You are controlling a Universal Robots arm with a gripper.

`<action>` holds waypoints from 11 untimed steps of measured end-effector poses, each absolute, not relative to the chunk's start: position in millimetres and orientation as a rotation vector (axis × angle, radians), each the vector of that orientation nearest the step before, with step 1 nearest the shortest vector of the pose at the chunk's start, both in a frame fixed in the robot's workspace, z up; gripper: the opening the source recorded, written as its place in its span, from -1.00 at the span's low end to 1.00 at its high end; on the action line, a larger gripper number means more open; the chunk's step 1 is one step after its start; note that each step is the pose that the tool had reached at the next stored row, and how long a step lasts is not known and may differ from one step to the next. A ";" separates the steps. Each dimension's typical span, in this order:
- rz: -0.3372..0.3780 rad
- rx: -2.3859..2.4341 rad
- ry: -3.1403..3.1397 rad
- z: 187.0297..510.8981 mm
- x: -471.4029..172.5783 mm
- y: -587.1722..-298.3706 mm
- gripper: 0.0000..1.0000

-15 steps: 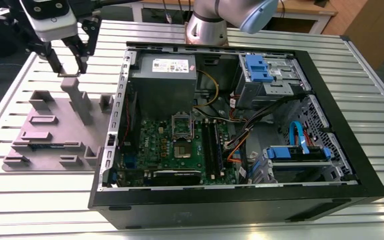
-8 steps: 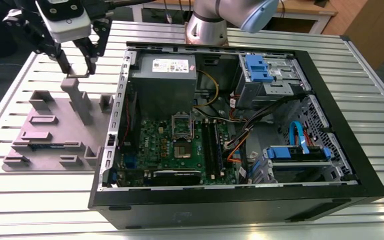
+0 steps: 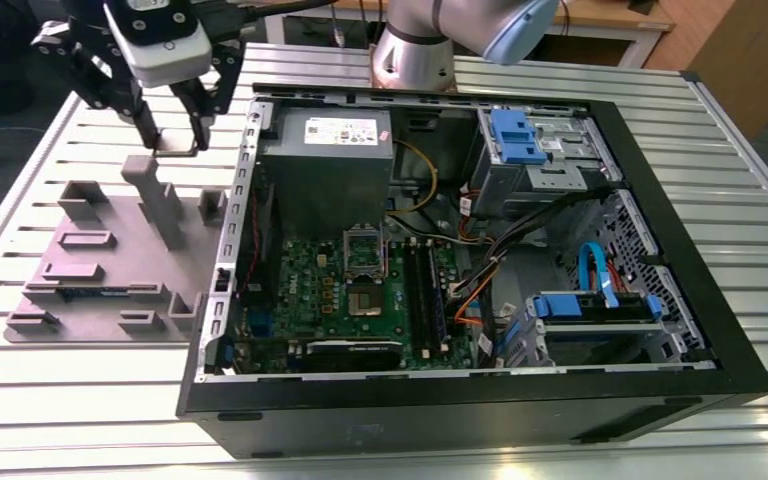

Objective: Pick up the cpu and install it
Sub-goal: 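Pick up the cpu and move it towards the insertion slot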

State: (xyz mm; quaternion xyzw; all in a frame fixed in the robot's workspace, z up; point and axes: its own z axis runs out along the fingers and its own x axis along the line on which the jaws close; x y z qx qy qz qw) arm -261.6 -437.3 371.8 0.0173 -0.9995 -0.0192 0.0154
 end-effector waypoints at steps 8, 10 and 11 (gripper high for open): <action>-0.060 0.054 -3.110 371.7 -249.9 -437.6 -0.06; -0.060 0.054 -3.110 371.8 -247.5 -437.6 -0.06; -0.060 0.054 -3.110 371.7 -246.2 -437.6 -0.06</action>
